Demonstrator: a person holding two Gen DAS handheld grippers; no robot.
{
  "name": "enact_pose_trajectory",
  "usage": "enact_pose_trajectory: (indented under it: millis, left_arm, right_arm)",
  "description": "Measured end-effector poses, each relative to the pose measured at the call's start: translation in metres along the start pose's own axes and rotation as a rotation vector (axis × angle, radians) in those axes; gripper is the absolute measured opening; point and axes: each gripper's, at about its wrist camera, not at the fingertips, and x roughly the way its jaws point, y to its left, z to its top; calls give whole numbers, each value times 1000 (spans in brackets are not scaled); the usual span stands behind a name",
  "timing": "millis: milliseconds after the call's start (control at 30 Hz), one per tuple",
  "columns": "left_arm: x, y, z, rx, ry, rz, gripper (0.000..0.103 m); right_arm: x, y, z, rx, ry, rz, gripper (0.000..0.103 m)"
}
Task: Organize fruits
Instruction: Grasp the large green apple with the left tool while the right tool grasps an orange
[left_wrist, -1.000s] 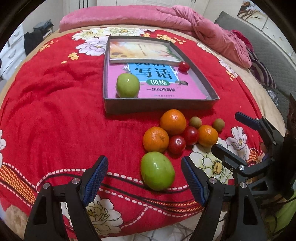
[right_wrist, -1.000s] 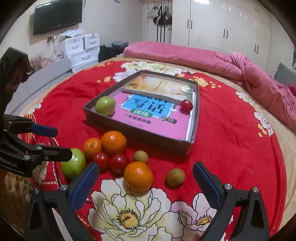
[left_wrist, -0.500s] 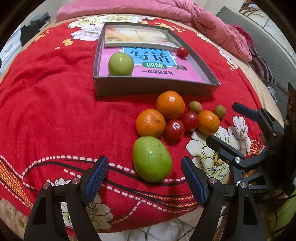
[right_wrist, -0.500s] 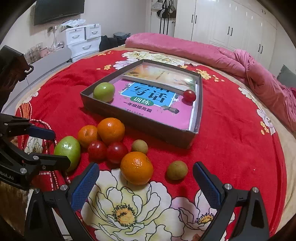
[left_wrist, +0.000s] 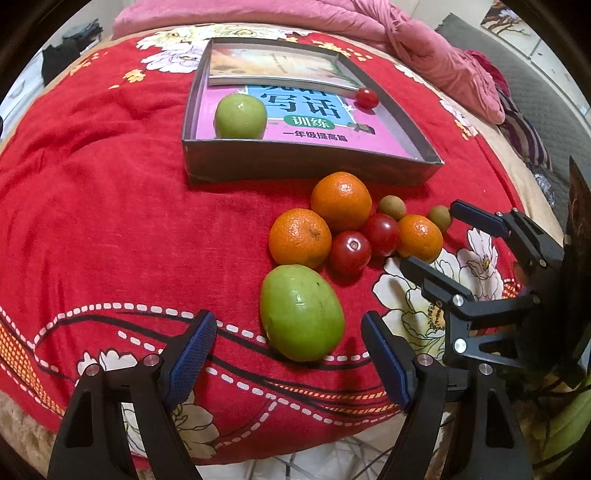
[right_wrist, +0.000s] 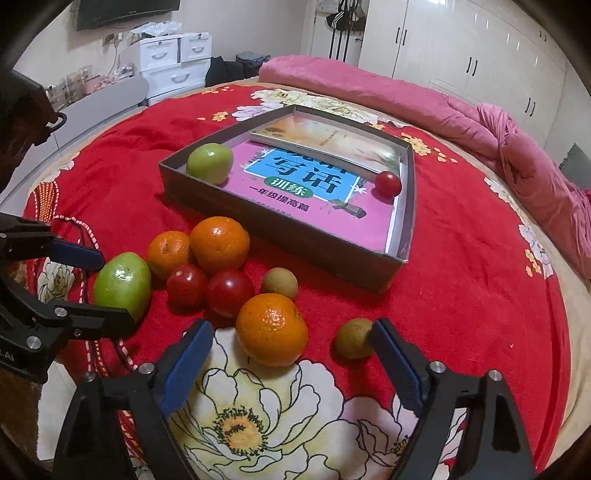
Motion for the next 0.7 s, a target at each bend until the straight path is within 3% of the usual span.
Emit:
enact_pose_trajectory:
  millis: [100, 333, 533, 700]
  left_arm:
    - [0, 0, 0, 1, -4, 6, 73]
    - [2, -1, 1, 7, -9, 9, 64]
    - [3, 0, 0, 8, -9, 9, 64]
    - [5, 1, 1, 4, -7, 5, 63]
  right_arm:
    - [0, 0, 1, -7, -14, 8, 77]
    - [-2, 7, 2, -58, -33, 6, 57]
    - [-2, 17, 1, -118, -28, 2, 49]
    - [1, 29, -2, -191, -13, -25, 49]
